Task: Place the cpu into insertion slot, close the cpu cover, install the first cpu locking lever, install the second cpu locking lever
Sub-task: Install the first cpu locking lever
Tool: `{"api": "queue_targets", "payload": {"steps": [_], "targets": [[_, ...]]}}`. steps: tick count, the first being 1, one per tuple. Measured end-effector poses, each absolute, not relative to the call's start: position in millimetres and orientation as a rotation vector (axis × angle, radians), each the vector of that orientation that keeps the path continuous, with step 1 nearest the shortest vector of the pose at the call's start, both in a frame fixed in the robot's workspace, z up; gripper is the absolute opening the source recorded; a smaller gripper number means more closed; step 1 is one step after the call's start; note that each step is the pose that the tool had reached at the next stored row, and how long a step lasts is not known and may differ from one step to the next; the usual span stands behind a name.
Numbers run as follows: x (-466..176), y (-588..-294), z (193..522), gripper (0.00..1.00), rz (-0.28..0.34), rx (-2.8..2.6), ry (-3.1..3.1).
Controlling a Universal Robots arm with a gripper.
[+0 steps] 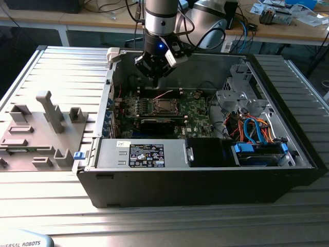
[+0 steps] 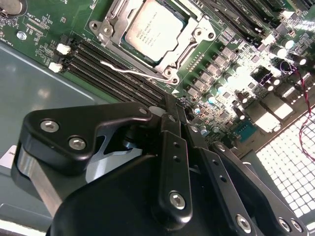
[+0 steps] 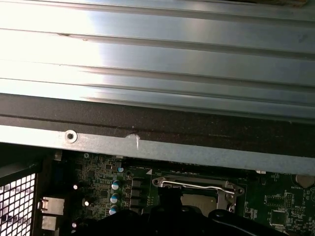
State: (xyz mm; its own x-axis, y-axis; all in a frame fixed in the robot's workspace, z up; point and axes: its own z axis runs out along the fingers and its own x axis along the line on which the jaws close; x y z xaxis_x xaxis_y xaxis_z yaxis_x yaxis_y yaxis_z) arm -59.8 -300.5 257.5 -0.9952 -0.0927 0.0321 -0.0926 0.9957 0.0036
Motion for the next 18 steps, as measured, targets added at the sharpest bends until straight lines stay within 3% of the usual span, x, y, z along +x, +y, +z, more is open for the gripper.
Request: {"api": "queue_targets", "payload": {"steps": [18], "targets": [[-56.2,-297.6,250.0,0.11,-0.032,0.145,-3.106]]}}
